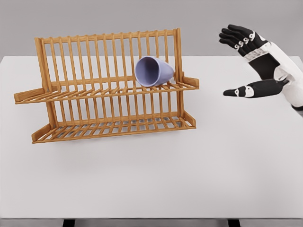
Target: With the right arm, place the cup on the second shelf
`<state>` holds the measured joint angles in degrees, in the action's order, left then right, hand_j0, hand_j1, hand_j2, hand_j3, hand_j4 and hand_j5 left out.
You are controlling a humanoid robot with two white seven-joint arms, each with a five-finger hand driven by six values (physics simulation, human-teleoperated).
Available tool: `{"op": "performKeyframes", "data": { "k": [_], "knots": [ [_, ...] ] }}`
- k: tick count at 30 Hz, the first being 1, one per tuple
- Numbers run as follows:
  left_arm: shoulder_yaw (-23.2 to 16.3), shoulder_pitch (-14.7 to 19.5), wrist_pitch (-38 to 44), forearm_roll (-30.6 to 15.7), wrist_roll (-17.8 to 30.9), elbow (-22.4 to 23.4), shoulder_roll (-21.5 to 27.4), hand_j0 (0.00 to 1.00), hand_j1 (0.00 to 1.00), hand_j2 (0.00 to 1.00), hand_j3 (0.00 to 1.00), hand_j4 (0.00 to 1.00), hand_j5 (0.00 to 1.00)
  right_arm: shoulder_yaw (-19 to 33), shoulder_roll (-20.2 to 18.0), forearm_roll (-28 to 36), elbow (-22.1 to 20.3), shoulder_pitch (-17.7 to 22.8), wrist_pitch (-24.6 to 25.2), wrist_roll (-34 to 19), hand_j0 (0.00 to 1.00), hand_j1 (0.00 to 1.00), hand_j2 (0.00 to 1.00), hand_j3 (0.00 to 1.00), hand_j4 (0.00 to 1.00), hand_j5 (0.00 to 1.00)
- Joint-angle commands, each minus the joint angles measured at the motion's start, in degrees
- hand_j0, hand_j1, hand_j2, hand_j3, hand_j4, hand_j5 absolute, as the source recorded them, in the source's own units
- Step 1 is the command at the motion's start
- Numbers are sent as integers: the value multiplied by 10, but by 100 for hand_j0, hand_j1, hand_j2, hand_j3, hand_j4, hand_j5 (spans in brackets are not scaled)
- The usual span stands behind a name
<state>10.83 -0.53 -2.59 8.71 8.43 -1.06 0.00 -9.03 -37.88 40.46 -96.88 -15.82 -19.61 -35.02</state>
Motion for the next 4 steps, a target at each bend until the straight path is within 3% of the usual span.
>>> {"op": "performKeyframes", "data": {
  "k": [1,4],
  "knots": [
    [1,0,0,0,0,0,0,100,100,100,100,100,100,11,-11,6,-2,1,1,0,99,99,99,99,99,99],
    [0,0,0,0,0,0,0,100,100,100,100,100,100,11,-11,5,-1,4,0,0,99,99,99,99,99,99]
  ]
}}
